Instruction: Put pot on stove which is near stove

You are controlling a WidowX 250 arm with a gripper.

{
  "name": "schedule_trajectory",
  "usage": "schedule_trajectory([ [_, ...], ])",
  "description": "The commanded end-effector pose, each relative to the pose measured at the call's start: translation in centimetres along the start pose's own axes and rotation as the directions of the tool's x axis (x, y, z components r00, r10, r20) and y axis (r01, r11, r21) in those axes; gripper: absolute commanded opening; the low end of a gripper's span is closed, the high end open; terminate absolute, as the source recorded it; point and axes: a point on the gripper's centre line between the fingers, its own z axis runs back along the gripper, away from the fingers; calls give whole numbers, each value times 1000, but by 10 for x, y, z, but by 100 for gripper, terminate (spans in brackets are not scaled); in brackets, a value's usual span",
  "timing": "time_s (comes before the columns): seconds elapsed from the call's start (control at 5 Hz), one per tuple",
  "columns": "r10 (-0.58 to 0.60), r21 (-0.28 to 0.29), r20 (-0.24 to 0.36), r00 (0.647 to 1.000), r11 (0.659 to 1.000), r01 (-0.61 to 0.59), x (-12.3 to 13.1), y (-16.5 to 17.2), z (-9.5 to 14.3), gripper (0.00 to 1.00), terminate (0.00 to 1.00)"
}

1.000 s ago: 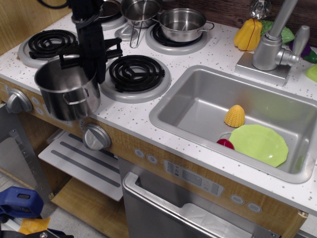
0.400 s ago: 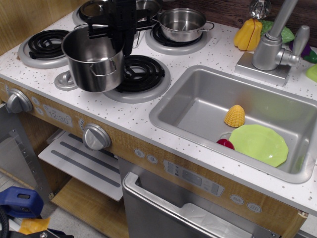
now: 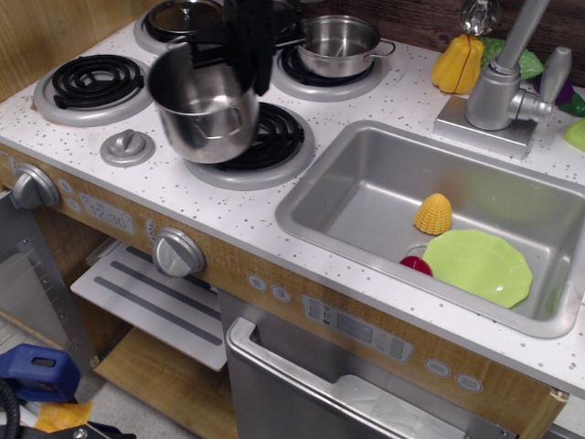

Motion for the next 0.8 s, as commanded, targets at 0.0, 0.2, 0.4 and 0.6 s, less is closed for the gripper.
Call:
schedule_trajectory([
  [0.0,-48,36,-40,998,998,49,-7,18,8,0,0],
  [0.2,-58,24,-62,996,998,60,-5,18,7,0,0],
  [0.4,-73,43,-86,994,996,77,-10,23,4,0,0],
  [0.6,-79,72,-100,992,994,86,-13,30,3,0,0],
])
